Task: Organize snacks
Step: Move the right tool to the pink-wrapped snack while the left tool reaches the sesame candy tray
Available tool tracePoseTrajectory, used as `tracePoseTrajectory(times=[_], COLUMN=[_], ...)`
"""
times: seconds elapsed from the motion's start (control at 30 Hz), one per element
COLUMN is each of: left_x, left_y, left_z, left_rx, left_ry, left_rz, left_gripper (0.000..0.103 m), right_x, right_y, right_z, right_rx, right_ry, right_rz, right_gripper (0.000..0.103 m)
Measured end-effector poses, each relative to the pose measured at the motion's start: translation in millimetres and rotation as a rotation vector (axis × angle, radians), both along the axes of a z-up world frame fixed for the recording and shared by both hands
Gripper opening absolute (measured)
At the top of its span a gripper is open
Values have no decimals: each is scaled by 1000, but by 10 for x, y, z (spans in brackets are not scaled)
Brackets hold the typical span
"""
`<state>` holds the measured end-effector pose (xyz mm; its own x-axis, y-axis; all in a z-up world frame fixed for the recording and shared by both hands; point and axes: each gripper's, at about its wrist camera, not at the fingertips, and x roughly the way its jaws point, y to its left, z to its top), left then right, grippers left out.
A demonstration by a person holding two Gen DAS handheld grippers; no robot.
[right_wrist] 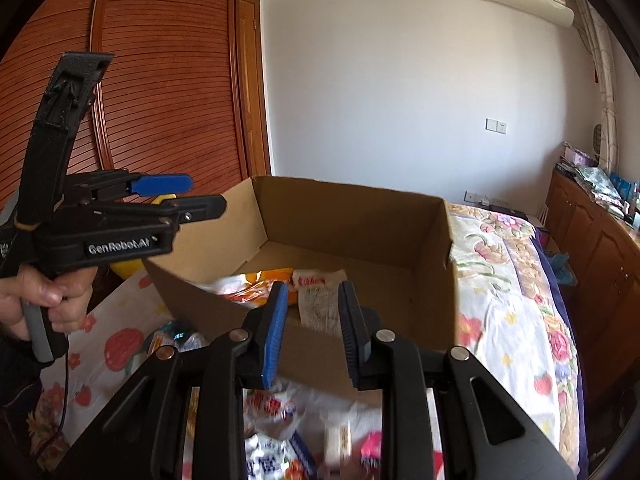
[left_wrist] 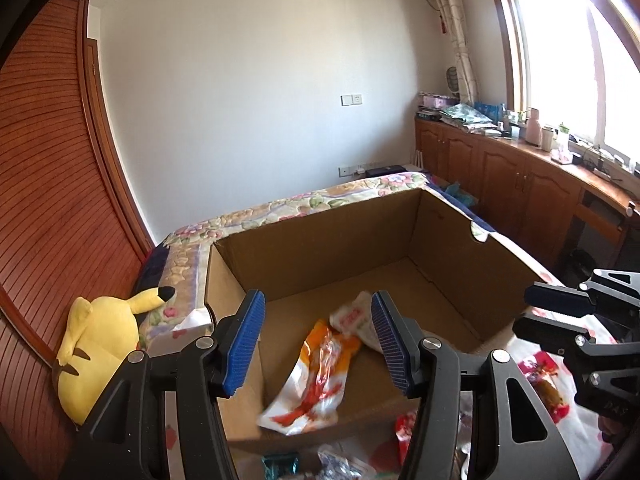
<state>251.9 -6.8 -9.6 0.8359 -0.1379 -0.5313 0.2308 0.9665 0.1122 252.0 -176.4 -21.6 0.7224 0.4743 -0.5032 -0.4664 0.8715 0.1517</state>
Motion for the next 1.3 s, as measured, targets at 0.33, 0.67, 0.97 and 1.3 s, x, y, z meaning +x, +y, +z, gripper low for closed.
tracePoseTrajectory(times=[0.33, 0.67, 0.97, 1.3], left_x=[-401, -514, -434, -419], left_y=[190, 201, 130, 66], left_z=[-161, -626, -854, -911], left_rx=[-2, 4, -29, -55], left_ry=[37, 163, 239, 281], left_rz=[-42, -51, -54, -59], left_gripper=[59, 59, 59, 59], right_x=[-253, -411, -474, -447], right_y=[-260, -447, -522, -548], right_z=[-388, -855, -1034, -1096], right_rx=[-40, -84, -103, -93], right_ry=[106, 219, 272, 298], right_rz=[-52, -110, -134, -172], right_gripper=[43, 50, 53, 54])
